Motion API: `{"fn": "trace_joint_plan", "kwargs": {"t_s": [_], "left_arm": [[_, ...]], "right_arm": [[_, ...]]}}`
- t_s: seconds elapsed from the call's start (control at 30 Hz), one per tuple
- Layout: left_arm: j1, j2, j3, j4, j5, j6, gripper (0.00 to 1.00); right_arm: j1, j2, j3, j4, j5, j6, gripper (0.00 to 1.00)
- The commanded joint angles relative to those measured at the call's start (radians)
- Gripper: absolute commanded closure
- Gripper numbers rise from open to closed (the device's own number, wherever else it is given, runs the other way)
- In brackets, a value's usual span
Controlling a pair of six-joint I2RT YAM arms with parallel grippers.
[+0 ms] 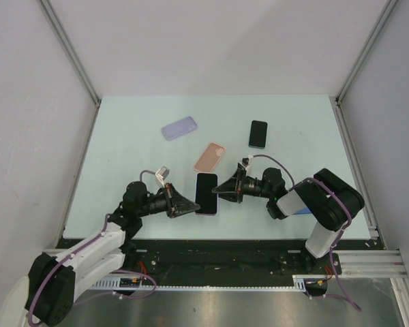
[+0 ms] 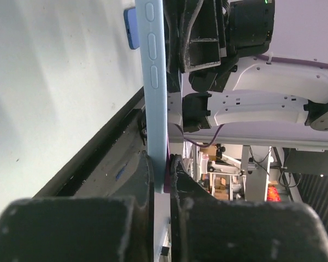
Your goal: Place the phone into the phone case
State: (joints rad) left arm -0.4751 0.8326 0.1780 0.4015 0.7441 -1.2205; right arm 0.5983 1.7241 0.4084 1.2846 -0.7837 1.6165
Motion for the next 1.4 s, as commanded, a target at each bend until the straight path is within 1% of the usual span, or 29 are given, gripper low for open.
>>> {"fn": "trace_joint_plan", "kwargs": {"t_s": [0.0,0.03,0.1,0.13,0.17,0.23,0.27,0.3,0.33,0.37,0.4,0.47,0.5,0.57,0.6,0.7,0.83,0.87,0.9,0.93,0.97,1.0,1.07,1.1,1.17,1.23,1.27,1.3,1.37], "left_arm": [[-0.007,0.013,0.026,-0.035,-0.005,0.047,1.0],[-0.007,0.014,0.025,-0.047,-0.011,0.049,1.0],[-0.007,0.014,0.018,-0.065,-0.018,0.05,1.0],[-0.007,0.013,0.02,-0.082,-0.032,0.055,1.0],[-0.007,0.011,0.035,-0.157,-0.044,0.068,1.0],[-0.007,0.01,0.054,-0.22,-0.072,0.11,1.0],[-0.007,0.007,0.063,-0.257,-0.075,0.118,1.0],[-0.007,0.003,0.067,-0.269,-0.077,0.131,1.0],[-0.007,0.002,0.074,-0.28,-0.081,0.137,1.0],[-0.007,0.0,0.083,-0.299,-0.083,0.144,1.0],[-0.007,-0.001,0.087,-0.302,-0.081,0.154,1.0],[-0.007,-0.007,0.106,-0.303,-0.069,0.171,0.98],[-0.007,-0.01,0.11,-0.303,-0.068,0.183,0.88],[-0.007,-0.032,0.114,-0.296,-0.066,0.19,0.79],[-0.007,-0.042,0.112,-0.291,-0.074,0.182,0.69],[-0.007,-0.063,0.092,-0.248,-0.066,0.148,0.56],[-0.007,-0.032,0.071,-0.179,-0.023,0.112,0.54],[-0.007,-0.027,0.06,-0.15,-0.014,0.104,0.54],[-0.007,-0.023,0.055,-0.136,-0.009,0.095,0.63],[-0.007,-0.01,0.054,-0.13,-0.006,0.093,0.72],[-0.007,-0.001,0.057,-0.136,-0.005,0.095,0.83],[-0.007,0.009,0.063,-0.147,-0.005,0.107,0.93],[-0.007,0.045,0.077,-0.202,-0.02,0.122,1.0],[-0.008,0.052,0.08,-0.22,-0.032,0.136,1.0],[-0.01,0.063,0.086,-0.263,-0.073,0.147,1.0],[-0.014,0.069,0.094,-0.298,-0.092,0.167,1.0],[-0.016,0.069,0.106,-0.311,-0.109,0.179,1.0],[-0.019,0.072,0.11,-0.325,-0.112,0.185,1.0],[-0.019,0.074,0.121,-0.339,-0.111,0.19,1.0]], "right_arm": [[0.018,-0.005,0.036,0.312,-0.002,0.031,0.77],[0.017,0.0,0.036,0.312,0.0,0.02,0.72],[0.017,0.008,0.036,0.312,-0.003,0.013,0.69],[0.018,0.012,0.036,0.312,-0.005,0.01,0.65],[0.017,0.017,0.036,0.312,-0.006,0.0,0.63],[0.02,0.025,0.036,0.312,-0.003,-0.004,0.59],[0.021,0.031,0.036,0.312,-0.002,-0.01,0.59],[0.023,0.032,0.038,0.312,0.001,-0.012,0.64],[0.027,0.035,0.04,0.312,0.003,-0.013,0.71],[0.028,0.037,0.041,0.312,0.0,-0.017,0.8],[0.029,0.04,0.046,0.312,-0.002,-0.018,0.92],[0.034,0.035,0.047,0.314,-0.012,-0.021,0.98],[0.034,0.028,0.047,0.314,-0.017,-0.021,1.0],[0.034,0.017,0.047,0.314,-0.034,-0.021,1.0],[0.034,0.011,0.047,0.314,-0.038,-0.018,1.0],[0.035,-0.008,0.047,0.314,-0.046,-0.012,1.0],[0.032,-0.015,0.047,0.314,-0.039,-0.001,0.98],[0.032,-0.012,0.047,0.314,-0.037,0.0,0.96],[0.032,-0.009,0.049,0.314,-0.035,0.0,0.89],[0.032,-0.005,0.049,0.314,-0.034,0.002,0.87],[0.032,0.003,0.05,0.314,-0.034,0.002,0.84],[0.032,0.005,0.05,0.314,-0.032,0.0,0.77],[0.037,0.005,0.05,0.314,-0.032,-0.004,0.69],[0.037,0.006,0.05,0.314,-0.032,-0.007,0.61],[0.037,0.009,0.049,0.312,-0.035,-0.015,0.55],[0.031,0.026,0.05,0.312,-0.042,-0.032,0.54],[0.029,0.035,0.05,0.312,-0.043,-0.029,0.56],[0.029,0.055,0.05,0.314,-0.046,-0.03,0.66],[0.029,0.064,0.05,0.314,-0.049,-0.038,0.8]]}}
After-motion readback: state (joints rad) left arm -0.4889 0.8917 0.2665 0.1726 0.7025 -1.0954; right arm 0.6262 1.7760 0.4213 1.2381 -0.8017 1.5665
